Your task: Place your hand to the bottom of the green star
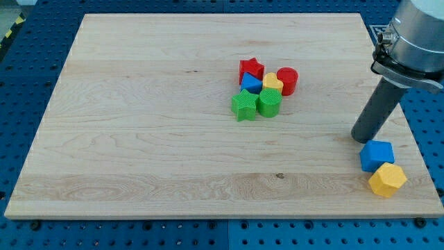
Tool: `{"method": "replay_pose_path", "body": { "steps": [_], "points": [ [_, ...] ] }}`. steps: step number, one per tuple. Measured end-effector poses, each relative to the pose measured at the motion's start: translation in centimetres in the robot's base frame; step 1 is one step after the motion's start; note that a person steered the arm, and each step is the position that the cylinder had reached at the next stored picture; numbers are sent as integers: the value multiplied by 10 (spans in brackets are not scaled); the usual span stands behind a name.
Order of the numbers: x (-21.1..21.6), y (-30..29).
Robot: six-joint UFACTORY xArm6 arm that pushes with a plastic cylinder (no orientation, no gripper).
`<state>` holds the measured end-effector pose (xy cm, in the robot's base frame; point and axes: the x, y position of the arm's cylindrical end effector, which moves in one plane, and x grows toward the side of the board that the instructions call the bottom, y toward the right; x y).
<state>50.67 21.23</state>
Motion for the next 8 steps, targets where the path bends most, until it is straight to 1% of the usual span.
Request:
{"method": "replay_pose_path", "body": {
  "steps": [2,3,4,5,6,8],
  "points": [
    [-2,-4],
    [-9,-28],
    [-10,-30],
    [-10,-58],
    [-10,-72],
    [-10,-83]
  ]
}}
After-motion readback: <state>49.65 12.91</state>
